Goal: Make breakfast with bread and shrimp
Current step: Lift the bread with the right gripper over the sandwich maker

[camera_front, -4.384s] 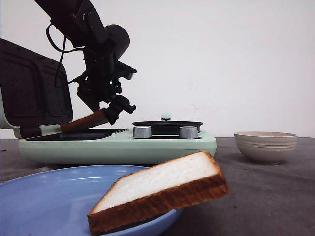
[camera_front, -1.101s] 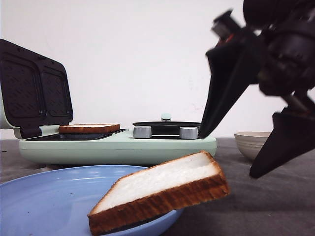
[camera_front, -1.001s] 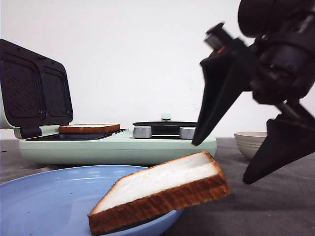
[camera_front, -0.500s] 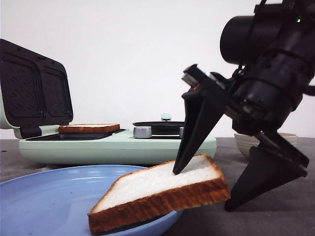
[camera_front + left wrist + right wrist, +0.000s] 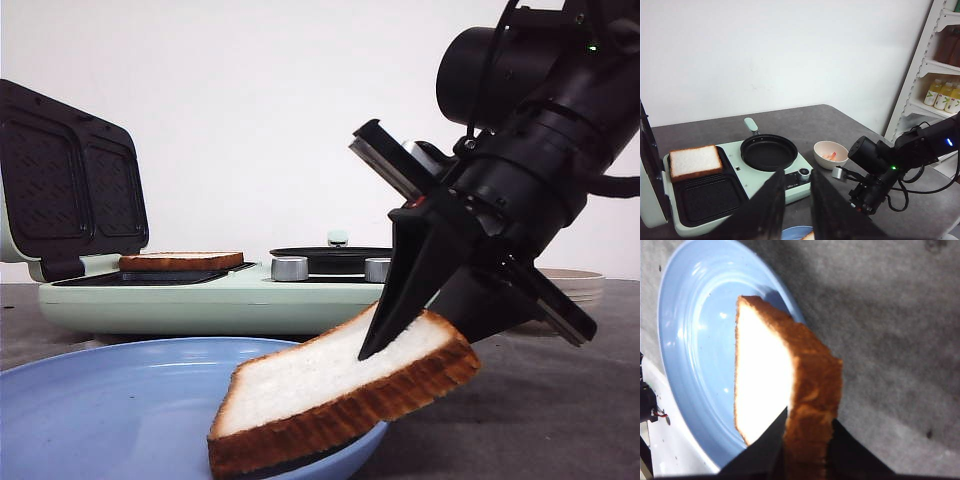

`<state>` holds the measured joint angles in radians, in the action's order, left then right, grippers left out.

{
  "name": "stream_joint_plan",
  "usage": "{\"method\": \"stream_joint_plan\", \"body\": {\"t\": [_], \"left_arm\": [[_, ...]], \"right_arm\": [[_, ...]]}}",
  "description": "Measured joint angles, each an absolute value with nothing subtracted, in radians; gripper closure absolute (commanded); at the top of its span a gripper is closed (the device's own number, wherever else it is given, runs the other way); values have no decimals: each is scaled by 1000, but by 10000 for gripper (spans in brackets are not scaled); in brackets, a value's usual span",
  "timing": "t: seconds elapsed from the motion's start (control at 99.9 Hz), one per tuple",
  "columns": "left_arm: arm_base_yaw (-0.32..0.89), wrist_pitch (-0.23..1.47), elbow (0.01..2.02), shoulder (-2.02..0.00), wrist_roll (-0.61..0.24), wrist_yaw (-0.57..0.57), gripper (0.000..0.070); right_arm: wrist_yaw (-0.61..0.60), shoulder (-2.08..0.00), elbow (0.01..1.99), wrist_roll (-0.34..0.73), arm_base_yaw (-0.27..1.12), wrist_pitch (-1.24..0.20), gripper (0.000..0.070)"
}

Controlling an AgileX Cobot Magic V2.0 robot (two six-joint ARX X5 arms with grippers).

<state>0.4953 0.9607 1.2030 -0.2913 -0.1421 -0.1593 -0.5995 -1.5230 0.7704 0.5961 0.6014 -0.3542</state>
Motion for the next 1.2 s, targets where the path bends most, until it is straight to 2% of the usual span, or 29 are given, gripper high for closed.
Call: {"method": "stream_joint_plan", "body": {"t": [0.19,0.48,0.591,0.761,0.851,1.201], "left_arm": [[495,961,1203,-291,-142,-159,690],[495,961,1203,-291,-142,-159,690],[495,961,1203,-291,-142,-159,690],[495,960,1203,-291,-142,-159,690],[495,960,1203,-291,-142,-159,690],[495,953,1203,-291,-142,-159,690]], "right_arm": [[-581,-1456,793,599,601,-405,700],[-576,-1401,889,599,600,-407,700],[-592,-1401,936,604,600,-342,700],[-599,-1406,1045,653,598,-166,700],[-602,-1438,1118,687,586,-113,700],[-708,-1756,1380,762,572,-120,700]]}}
